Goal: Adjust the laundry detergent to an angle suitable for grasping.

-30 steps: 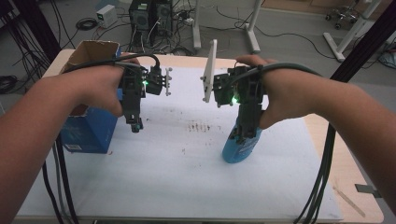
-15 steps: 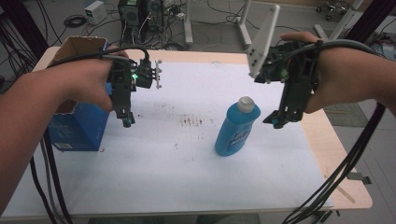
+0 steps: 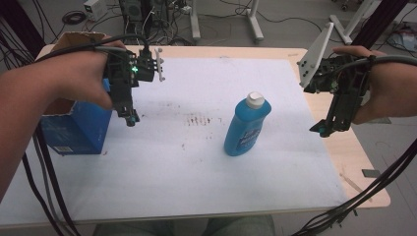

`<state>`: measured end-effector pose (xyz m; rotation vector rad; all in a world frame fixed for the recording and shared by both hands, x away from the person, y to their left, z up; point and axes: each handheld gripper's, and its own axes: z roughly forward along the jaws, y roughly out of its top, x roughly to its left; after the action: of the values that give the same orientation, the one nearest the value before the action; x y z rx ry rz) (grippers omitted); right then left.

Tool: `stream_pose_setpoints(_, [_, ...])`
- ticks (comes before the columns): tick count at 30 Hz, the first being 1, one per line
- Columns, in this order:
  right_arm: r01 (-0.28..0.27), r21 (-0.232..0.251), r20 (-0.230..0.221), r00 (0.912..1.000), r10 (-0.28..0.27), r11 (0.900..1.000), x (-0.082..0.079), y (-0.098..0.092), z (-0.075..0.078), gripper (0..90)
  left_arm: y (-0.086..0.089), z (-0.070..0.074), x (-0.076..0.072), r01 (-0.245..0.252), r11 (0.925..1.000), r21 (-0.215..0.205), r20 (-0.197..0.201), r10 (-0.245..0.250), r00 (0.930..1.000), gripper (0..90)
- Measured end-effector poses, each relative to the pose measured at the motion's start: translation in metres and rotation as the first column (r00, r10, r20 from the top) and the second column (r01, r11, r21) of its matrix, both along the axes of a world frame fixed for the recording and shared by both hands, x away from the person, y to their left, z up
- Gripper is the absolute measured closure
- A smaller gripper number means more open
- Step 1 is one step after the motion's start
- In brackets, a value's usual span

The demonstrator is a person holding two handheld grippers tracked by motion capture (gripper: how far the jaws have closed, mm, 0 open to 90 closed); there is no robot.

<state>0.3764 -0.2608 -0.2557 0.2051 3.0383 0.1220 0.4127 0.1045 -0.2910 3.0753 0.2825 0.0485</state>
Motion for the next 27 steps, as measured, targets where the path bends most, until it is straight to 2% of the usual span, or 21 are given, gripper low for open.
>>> stream_pose_setpoints(5, [0.003,0.001,0.007,1.0000,-0.003,1.000,-0.001,-0.002,-0.005,1.7,-0.007,0.004,-0.006,0.006,0.9997,-0.025,-0.006,-0.006,1.0000,1.7])
stream_pose_setpoints(10, [0.003,0.015,0.009,1.0000,-0.003,1.000,-0.002,-0.004,-0.009,1.7,-0.013,0.010,-0.012,-0.021,0.9976,-0.067,-0.006,0.020,0.9998,1.7])
stream_pose_setpoints(12, [0.002,0.012,0.010,1.0000,-0.003,1.000,-0.003,-0.005,-0.010,1.7,-0.019,0.015,-0.015,-0.066,0.9927,-0.101,-0.017,0.065,0.9977,1.7])
stream_pose_setpoints(14, [0.000,0.015,0.009,1.0000,0.000,1.000,-0.003,-0.005,-0.010,1.7,-0.021,0.016,-0.016,-0.077,0.9906,-0.113,-0.022,0.075,0.9969,1.7])
stream_pose_setpoints(17, [0.000,0.014,0.009,1.0000,0.000,1.000,-0.004,-0.006,-0.012,1.7,-0.031,0.019,-0.022,-0.100,0.9818,-0.162,-0.038,0.095,0.9947,1.7])
stream_pose_setpoints(20, [0.002,0.015,0.008,1.0000,-0.002,1.000,-0.005,-0.008,-0.014,1.7,-0.042,0.023,-0.028,-0.104,0.9739,-0.202,-0.043,0.097,0.9944,1.7])
stream_pose_setpoints(24, [0.004,0.019,0.008,1.0000,-0.004,1.000,-0.006,-0.010,-0.016,1.7,-0.057,0.028,-0.033,-0.106,0.9672,-0.231,-0.031,0.101,0.9944,1.7])
stream_pose_setpoints(27, [0.007,0.020,0.011,0.9999,-0.007,1.000,-0.007,-0.012,-0.017,1.7,-0.068,0.031,-0.036,-0.114,0.9591,-0.259,-0.029,0.110,0.9935,1.7])
